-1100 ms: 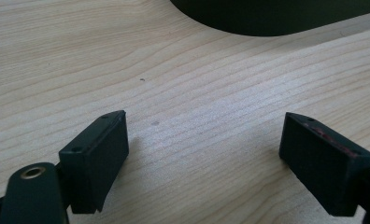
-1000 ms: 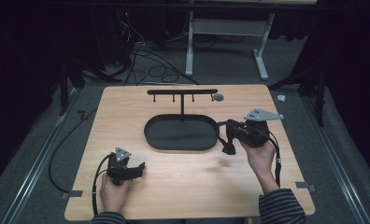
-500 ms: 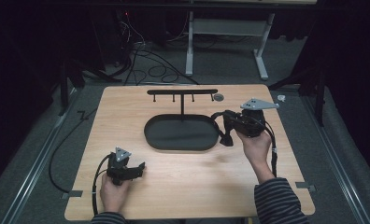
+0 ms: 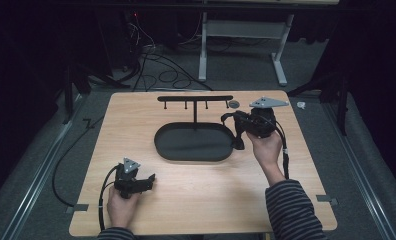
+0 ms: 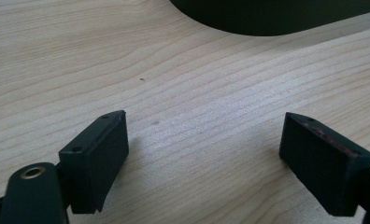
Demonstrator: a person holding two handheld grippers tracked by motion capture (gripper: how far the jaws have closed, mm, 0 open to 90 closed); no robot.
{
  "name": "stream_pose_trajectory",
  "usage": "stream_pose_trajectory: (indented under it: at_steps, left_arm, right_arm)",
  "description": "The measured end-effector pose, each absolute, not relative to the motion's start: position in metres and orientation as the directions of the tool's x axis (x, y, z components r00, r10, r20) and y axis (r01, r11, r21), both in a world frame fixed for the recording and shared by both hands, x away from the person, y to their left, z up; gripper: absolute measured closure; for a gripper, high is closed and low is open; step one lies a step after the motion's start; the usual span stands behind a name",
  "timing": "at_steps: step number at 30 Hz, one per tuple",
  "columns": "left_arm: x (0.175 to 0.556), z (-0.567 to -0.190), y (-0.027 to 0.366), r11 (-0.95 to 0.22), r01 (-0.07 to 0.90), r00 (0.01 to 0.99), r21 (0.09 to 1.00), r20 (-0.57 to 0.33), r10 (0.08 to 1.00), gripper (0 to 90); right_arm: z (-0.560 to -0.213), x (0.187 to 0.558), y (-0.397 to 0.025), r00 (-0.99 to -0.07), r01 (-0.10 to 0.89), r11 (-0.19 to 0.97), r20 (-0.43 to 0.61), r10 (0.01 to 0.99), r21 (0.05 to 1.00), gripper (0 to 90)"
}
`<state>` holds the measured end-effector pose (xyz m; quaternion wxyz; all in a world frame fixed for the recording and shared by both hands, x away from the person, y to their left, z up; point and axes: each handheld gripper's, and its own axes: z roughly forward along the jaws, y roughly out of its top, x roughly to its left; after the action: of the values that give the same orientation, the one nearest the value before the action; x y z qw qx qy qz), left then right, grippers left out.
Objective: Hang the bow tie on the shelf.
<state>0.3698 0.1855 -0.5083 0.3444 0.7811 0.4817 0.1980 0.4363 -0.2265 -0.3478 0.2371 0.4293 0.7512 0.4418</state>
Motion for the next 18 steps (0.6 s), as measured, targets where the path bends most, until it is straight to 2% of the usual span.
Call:
stream_pose_trajectory:
  at_steps: [18]
  left_arm:
    - [0.37,-0.508,0.186,-0.299,0.616,0.458,0.729,-0.022,0.889,16.2]
  right_arm:
    - [-0.346,0.468,-0.226,-0.46,0.473,0.195,0.052,0.886,0.859,82.1]
